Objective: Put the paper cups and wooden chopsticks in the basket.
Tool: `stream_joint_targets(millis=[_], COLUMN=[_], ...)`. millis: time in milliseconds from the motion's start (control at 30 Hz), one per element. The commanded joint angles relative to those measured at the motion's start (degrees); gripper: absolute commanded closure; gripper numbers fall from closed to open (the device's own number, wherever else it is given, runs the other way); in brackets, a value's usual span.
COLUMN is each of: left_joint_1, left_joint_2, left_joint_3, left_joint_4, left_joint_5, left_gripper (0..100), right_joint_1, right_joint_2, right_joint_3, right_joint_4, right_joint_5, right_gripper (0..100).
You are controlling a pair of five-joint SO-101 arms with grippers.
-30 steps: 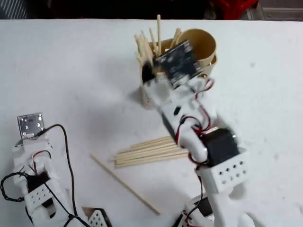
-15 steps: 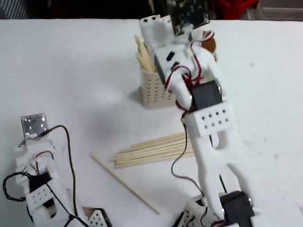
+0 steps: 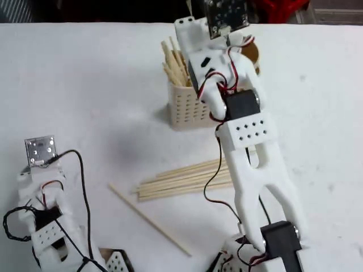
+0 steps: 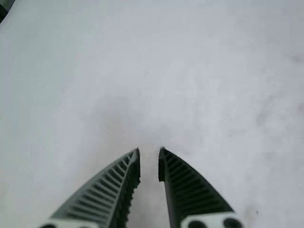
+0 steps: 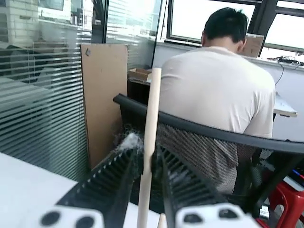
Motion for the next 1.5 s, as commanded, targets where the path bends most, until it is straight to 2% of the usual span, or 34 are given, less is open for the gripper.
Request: stream_joint_targets(millis=[0,167,333,500,633,700,767,867,967,1100,1167,1267,1367,1467], left_joint_1=[1.01,1.01,1.19,1.19,1.45,2.33,3.38,7.78,14.02,26.15,33.10,41.71,46.20,46.73], left_joint_2=[-0.92,-0.92,-0.66,-0.84,-0.66,-0.57,-0.57,-0.57,-0.57,-0.48,-0.40,1.98,8.04,15.16], left_joint_3=[-0.18,-0.18,-0.18,-0.18,-1.41,-6.15,-14.33,-27.25,-37.71,-46.68,-48.88,-49.58,-49.23,-49.14], left_joint_4=[-1.23,-1.23,-0.88,-0.35,1.23,8.88,21.63,39.82,54.15,70.33,76.13,79.21,81.49,83.08], left_joint_5=[-0.35,-0.35,-3.52,-3.69,-3.78,-3.78,-3.96,-8.18,-10.20,-10.20,-10.20,-12.57,-24.53,-37.89], left_gripper=[91,91,91,91,91,91,91,91,91,91,91,91,91,91], right_joint_1=[1.45,1.54,1.19,1.54,1.54,1.71,2.68,5.67,9.01,11.47,11.47,11.65,11.82,11.74], right_joint_2=[-4.53,-9.36,-16.13,-22.11,-27.21,-29.67,-31.96,-35.03,-38.11,-42.07,-43.74,-46.73,-50.15,-53.76], right_joint_3=[4.31,10.20,17.23,22.68,25.23,26.46,27.87,31.12,36.92,49.14,55.03,62.42,69.01,74.02], right_joint_4=[-3.91,-3.74,0.22,4.09,19.21,29.32,38.55,48.13,51.30,51.12,51.12,48.92,47.08,46.64], right_joint_5=[-0.35,-0.35,-0.35,0.09,0.18,0.18,0.18,1.76,9.14,15.91,20.04,25.05,31.38,34.20], right_gripper=[98.2,96.1,81.4,86.9,92.3,94.0,95.8,97.5,97.6,98.1,98.1,98.1,97.8,97.8])
